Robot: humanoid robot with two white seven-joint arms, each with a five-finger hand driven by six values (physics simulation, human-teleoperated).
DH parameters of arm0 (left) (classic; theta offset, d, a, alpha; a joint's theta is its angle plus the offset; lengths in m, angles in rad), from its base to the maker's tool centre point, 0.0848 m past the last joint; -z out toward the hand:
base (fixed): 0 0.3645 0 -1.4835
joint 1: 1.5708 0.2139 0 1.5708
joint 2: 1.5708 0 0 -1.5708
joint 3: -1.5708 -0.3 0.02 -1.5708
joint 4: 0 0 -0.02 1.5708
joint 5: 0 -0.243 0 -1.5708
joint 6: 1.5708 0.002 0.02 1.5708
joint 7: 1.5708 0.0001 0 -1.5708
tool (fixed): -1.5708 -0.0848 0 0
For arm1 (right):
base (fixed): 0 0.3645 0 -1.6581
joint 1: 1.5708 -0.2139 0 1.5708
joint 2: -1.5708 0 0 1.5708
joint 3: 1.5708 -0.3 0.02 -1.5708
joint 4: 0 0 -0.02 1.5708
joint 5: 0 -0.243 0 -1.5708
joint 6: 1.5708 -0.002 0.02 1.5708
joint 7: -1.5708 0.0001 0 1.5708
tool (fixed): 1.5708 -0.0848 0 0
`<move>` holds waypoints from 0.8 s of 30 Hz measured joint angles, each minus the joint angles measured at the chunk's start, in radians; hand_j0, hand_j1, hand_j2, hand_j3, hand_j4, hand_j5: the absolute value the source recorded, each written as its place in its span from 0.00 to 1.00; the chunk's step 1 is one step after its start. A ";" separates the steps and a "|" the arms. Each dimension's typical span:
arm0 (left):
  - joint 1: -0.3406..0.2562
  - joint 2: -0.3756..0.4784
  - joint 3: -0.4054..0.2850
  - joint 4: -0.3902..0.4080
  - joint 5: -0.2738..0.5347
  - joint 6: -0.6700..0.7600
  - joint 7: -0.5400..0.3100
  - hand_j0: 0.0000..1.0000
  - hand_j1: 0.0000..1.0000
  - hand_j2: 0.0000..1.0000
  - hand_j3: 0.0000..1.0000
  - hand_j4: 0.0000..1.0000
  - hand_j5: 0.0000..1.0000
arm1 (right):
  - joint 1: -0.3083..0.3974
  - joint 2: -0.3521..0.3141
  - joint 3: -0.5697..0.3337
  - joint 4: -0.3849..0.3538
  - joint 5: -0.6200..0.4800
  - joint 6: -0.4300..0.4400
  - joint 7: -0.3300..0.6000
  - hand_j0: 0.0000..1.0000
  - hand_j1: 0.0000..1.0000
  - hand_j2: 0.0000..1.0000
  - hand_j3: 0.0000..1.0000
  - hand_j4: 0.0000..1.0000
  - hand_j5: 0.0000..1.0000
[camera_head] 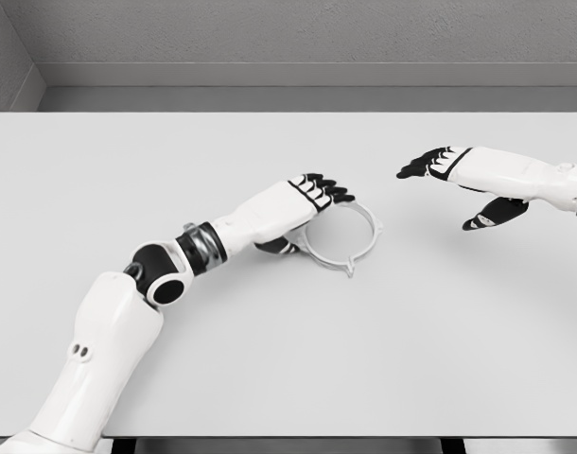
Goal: Assemble PVC drainage pipe clamps
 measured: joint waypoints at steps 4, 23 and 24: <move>-0.002 -0.002 0.000 0.008 0.000 0.000 0.000 1.00 1.00 1.00 1.00 1.00 1.00 | 0.000 0.001 0.000 0.001 0.000 0.000 0.000 1.00 1.00 1.00 1.00 1.00 1.00; 0.015 0.001 -0.018 -0.018 0.014 0.000 0.001 1.00 1.00 1.00 1.00 1.00 1.00 | -0.002 0.003 0.000 0.000 0.002 0.000 0.000 1.00 1.00 1.00 1.00 1.00 1.00; 0.015 0.001 -0.021 -0.019 0.014 0.000 0.001 1.00 1.00 1.00 1.00 1.00 1.00 | -0.002 0.003 0.000 0.000 0.002 0.000 0.000 1.00 1.00 1.00 1.00 1.00 1.00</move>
